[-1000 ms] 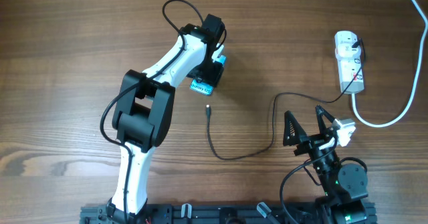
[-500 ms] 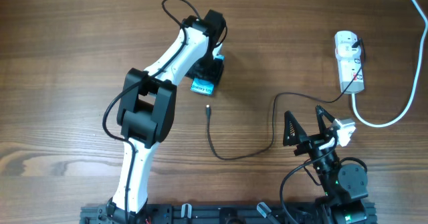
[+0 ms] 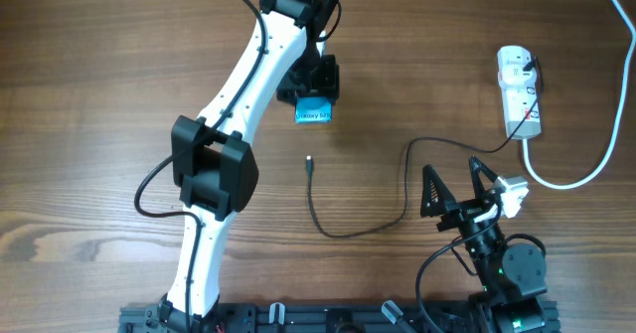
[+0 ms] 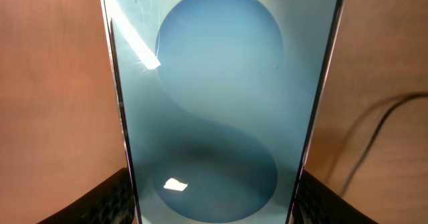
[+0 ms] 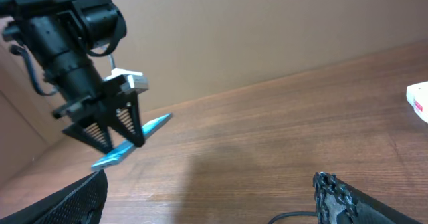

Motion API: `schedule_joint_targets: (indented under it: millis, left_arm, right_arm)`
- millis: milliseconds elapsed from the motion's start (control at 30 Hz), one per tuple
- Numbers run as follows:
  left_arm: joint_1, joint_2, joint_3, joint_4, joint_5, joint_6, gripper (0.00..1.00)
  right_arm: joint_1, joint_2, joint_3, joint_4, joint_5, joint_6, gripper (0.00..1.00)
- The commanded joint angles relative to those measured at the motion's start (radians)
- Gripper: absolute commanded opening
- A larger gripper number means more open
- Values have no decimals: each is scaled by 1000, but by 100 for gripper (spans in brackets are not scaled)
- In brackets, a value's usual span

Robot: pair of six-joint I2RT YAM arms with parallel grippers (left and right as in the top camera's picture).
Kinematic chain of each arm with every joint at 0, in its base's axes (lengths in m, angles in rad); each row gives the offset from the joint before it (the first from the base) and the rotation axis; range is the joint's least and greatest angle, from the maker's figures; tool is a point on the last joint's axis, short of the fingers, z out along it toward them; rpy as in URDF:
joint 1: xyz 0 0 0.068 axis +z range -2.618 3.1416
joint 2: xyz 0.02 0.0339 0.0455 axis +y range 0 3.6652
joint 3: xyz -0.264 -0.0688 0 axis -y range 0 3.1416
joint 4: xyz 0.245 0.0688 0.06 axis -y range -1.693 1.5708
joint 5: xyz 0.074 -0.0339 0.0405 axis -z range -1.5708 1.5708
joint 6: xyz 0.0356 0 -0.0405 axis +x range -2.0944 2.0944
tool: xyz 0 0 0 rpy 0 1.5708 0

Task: Plug charger to phone and switch on socket
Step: 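Lift the phone upright with the left gripper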

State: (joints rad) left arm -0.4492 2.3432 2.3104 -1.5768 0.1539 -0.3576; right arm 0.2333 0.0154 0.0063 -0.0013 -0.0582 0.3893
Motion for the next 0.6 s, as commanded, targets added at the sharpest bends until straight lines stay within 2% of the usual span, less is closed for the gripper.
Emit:
schedule_joint_targets:
  millis: [0,200,567]
  left_arm:
    - [-10,-27,34,-65,40,-121,4]
    - [-47,-27,33,-108,161,-121,4]
    - [-60,-27,33,-108,270,-122,4]
  right_arm:
    - [4,-12,-1,2,10,6,100]
    - [4,-12,-1,2,10,6,100]
    - [4,-12,-1,2,10,6,100]
